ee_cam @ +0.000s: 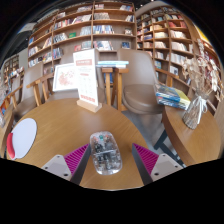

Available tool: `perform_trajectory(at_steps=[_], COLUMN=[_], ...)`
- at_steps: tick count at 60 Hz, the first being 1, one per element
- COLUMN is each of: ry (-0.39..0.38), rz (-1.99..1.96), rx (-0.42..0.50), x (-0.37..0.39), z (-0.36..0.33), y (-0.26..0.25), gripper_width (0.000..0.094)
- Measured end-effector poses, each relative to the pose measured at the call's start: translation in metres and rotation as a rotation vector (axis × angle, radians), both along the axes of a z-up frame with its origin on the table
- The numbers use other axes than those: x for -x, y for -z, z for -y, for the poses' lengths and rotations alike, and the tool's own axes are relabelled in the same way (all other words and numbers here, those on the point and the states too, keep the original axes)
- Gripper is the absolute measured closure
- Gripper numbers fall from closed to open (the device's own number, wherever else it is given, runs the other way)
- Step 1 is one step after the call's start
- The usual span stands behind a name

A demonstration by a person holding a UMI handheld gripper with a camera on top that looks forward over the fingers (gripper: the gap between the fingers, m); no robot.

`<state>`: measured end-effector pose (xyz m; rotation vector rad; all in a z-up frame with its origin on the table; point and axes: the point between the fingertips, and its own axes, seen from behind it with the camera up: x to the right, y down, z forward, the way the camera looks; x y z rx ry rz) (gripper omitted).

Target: Arrange mouse

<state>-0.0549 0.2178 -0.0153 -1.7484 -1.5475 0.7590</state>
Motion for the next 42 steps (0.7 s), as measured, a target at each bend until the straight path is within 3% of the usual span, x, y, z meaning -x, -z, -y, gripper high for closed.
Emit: perform_trajectory(at_steps=[10,17,25,31,35,42], ry=[-0.005,0.001,0.038,0.044,0.024,-0.048], rz=[-0.001,-0.011,0.024,-0.061,-0.110,-0.165], rx=[-0.003,-0.015,-0.004,-0.004,-0.012,0.055], x=[0.013,0.018,0.013,0.012,0.011,0.016], z=[-0.003,-0.005,-0.006,0.011,0.041,0.125], y=[0.001,0.000,-0.006,-0.057,-0.096,-0.144], gripper_width=[0.0174,0.0456,0.0510,0.0515,0.0513,0.0515])
